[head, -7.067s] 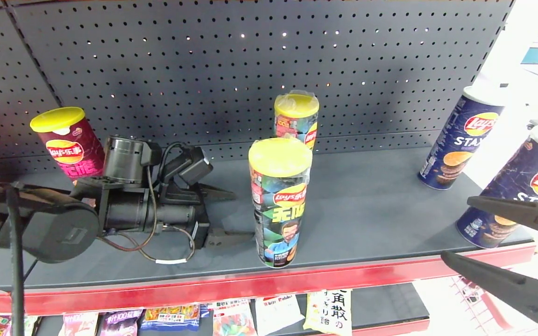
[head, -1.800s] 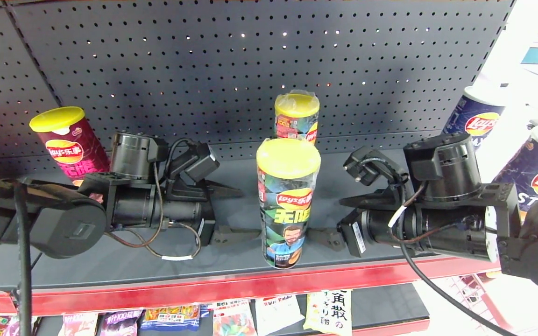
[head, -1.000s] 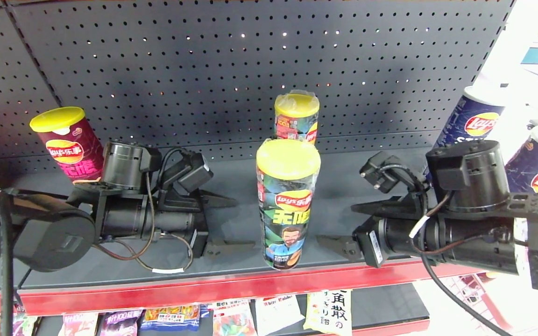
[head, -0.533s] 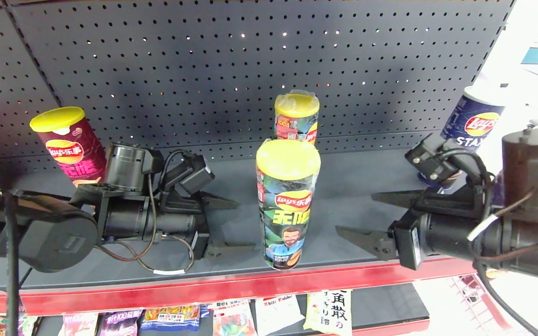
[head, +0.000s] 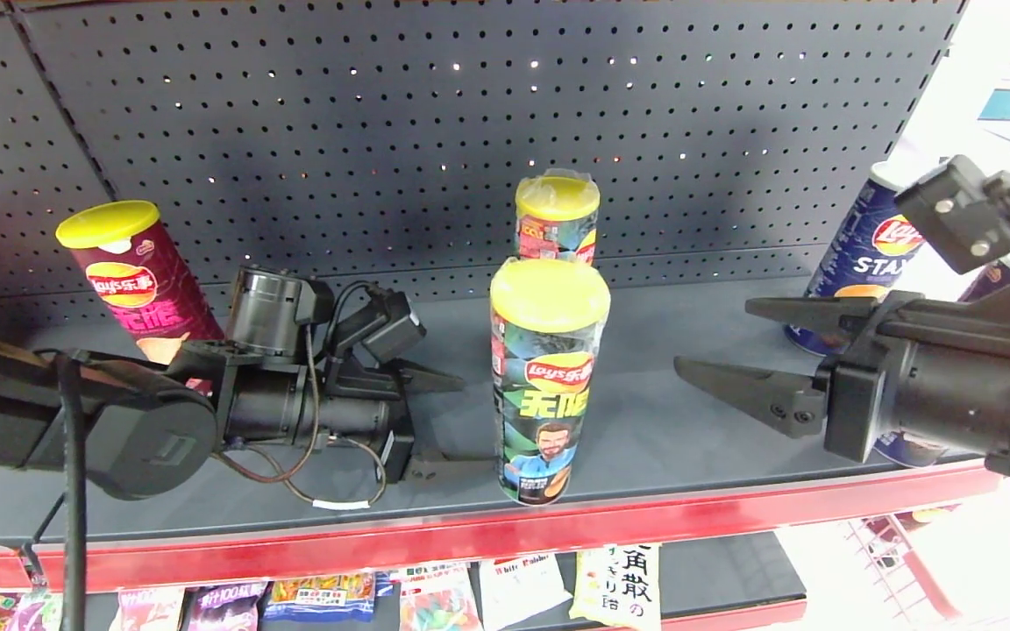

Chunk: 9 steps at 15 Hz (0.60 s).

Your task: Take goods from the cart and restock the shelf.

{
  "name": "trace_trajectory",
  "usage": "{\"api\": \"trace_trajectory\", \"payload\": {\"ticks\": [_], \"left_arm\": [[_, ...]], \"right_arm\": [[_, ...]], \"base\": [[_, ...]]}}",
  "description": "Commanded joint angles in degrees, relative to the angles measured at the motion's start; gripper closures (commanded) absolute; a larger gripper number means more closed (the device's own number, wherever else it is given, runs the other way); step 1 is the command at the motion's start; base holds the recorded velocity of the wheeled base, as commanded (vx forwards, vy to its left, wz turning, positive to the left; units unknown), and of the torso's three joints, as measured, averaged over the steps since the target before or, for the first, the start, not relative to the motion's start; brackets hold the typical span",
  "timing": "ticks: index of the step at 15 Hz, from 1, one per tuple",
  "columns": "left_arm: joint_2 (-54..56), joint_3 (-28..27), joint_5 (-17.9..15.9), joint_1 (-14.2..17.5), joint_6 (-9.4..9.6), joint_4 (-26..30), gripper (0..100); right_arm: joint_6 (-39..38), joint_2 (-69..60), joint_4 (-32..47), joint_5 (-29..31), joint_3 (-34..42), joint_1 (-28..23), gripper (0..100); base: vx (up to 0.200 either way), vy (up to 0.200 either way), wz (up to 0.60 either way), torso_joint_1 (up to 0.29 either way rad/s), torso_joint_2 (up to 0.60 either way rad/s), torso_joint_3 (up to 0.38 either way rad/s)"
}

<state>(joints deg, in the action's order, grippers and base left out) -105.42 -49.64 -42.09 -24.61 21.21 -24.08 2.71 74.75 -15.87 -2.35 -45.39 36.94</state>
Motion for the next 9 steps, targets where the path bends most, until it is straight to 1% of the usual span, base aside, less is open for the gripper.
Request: {"api": "trace_trajectory", "payload": {"ticks": [1, 9], "left_arm": [[-0.75, -0.81, 0.08, -0.17, 0.06, -0.01, 0], [-1.8, -2.22, 0.26, -0.7, -0.03, -0.01, 0]], "right_arm": [[0.02, -1.1, -0.04, -0.02, -0.05, -0.55, 0], [0.11, -2.95, -0.04, 0.07, 0.39, -1.17, 0]], "base": [[0.0, 0.0, 0.0, 0.0, 0.0, 0.0], [0.0, 0.0, 0.0, 0.0, 0.0, 0.0]]}}
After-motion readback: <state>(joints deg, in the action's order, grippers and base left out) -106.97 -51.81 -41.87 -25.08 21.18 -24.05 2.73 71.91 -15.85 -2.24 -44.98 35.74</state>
